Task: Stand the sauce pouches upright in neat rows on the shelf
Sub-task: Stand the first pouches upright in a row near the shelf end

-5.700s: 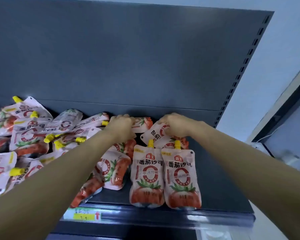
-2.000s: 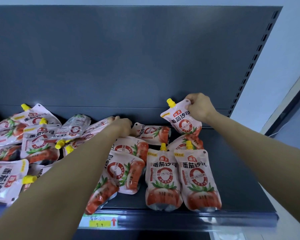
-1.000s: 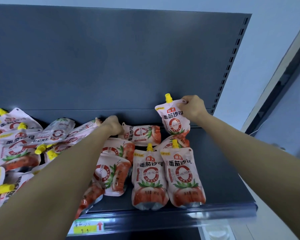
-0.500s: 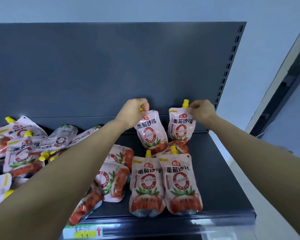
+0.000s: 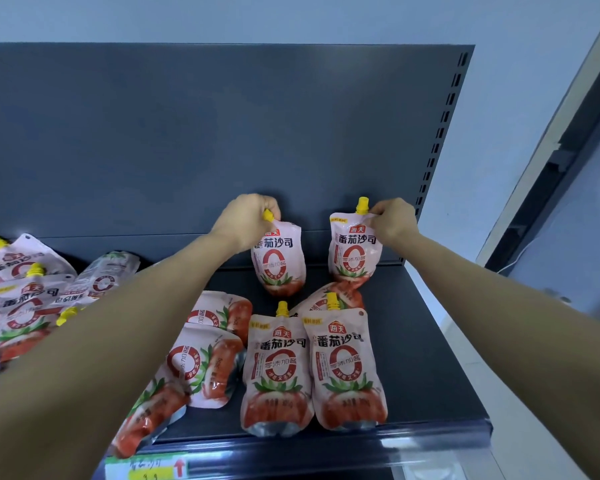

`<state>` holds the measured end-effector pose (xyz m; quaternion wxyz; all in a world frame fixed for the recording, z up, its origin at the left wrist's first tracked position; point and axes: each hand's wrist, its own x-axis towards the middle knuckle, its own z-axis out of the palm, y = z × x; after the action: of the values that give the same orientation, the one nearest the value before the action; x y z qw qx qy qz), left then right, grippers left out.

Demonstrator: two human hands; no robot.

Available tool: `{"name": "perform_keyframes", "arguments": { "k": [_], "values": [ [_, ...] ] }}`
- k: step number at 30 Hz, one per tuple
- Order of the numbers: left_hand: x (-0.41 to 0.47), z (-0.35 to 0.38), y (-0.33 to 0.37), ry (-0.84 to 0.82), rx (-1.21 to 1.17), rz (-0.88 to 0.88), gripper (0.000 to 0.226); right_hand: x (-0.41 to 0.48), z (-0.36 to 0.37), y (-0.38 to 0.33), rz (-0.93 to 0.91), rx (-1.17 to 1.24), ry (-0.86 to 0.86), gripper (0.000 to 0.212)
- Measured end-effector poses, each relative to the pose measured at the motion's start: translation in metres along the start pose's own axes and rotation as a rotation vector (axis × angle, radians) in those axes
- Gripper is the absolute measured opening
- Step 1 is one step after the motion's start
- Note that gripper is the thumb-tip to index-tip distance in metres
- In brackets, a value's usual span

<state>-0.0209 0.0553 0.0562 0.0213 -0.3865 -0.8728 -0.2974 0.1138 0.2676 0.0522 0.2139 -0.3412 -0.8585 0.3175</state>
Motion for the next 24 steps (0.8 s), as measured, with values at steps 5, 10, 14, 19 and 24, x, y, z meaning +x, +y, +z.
{"name": "perform_keyframes", "arguments": {
  "k": [5,10,14,19,24],
  "values": [
    [0.008,0.014,0.003,0.038,-0.053,-0.010,0.019,0.004,-0.005,0.007,0.000,0.004,0.013,0.019],
    [0.016,0.020,0.014,-0.065,-0.224,0.013,0.022,0.004,-0.003,0.008,-0.020,-0.040,0.002,0.022],
    [0.022,0.014,0.010,-0.179,-0.260,-0.020,0.014,0.002,-0.004,0.008,-0.031,-0.099,0.044,0.024],
    [0.019,0.013,0.004,-0.180,-0.320,-0.087,0.018,-0.004,-0.008,0.003,-0.089,-0.185,0.155,0.041],
    [0.019,0.010,0.005,-0.194,-0.355,-0.115,0.017,-0.019,-0.007,-0.012,-0.260,-0.232,0.323,0.037]
  ]
}}
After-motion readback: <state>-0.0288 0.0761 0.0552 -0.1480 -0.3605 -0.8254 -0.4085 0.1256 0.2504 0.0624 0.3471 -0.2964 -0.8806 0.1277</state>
